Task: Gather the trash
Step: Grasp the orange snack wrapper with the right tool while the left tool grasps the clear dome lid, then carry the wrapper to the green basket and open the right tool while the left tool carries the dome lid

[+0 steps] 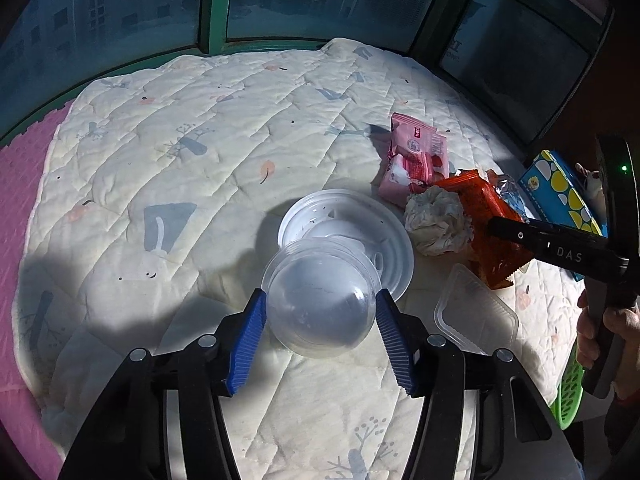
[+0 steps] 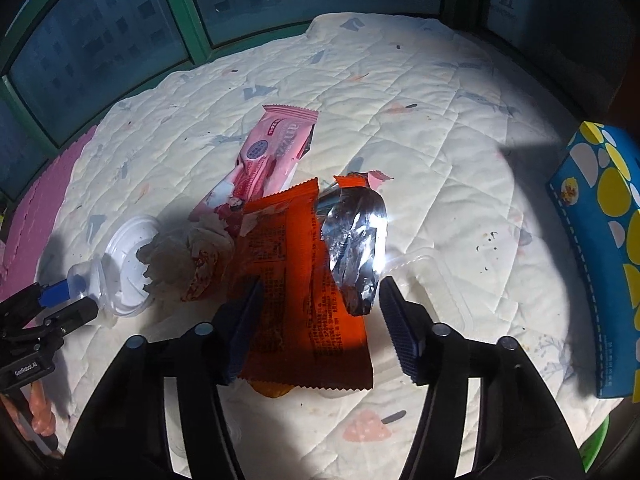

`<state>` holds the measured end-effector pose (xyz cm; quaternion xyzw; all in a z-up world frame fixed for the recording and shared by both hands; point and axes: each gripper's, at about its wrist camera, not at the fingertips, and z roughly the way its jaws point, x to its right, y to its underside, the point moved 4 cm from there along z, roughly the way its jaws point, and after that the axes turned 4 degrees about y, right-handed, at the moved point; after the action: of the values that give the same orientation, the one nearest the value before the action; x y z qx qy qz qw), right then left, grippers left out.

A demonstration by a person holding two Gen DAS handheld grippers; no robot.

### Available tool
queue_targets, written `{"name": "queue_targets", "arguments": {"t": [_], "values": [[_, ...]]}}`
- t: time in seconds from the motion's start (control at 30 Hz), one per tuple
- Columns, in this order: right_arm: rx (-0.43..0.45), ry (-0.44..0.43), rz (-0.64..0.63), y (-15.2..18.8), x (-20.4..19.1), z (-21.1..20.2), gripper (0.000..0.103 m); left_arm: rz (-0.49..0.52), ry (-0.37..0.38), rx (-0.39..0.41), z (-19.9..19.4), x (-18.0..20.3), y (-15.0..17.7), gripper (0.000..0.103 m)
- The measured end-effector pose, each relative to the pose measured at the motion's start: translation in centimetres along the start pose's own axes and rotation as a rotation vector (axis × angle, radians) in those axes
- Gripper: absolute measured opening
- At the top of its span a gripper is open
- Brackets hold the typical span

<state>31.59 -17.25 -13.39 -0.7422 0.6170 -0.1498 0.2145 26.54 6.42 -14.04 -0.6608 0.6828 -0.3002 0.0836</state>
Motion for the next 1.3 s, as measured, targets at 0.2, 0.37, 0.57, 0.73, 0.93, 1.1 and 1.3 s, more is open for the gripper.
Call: {"name": "queue_targets", "arguments": {"t": [0.2,0.37,0.57,0.73,0.93,1.1,1.3], "values": [[0.023,-0.017,0.001,0.5,-0.7,-1.0,0.035,-0.005,-0.003,0.014,-0.5,-0.2,0.0,0.054],[0.048,-0.039,0.012,1.2,-1.1,-2.1,0.022,-0.013,0.001,0.027,-1.3,-0.3,0.2,0.054],[0.080,-0.059,0.022,2.2,-1.5,-4.0,0.014,-0.018,0.023,0.053,-3.0,0.1,0.3,0.054],[0.113,-0.072,0.049,3.0,-1.4,-5.8,0.010,-0.006,0.039,0.070,-4.3,1.0,0.7,0.054],[0.157,-0.073,0.095,3.8,-0.6,-7.9,0.009,-0.002,0.069,0.081,-5.6,2.1,1.2,0.054],[0.195,-0.054,0.129,4.9,0.9,-10.0,0.009,0.016,0.091,0.091,-6.5,3.6,1.7,0.054],[0.231,-0.033,0.205,7.5,3.9,-12.9,0.009,0.059,0.128,0.089,-7.1,6.5,2.4,0.054]]}}
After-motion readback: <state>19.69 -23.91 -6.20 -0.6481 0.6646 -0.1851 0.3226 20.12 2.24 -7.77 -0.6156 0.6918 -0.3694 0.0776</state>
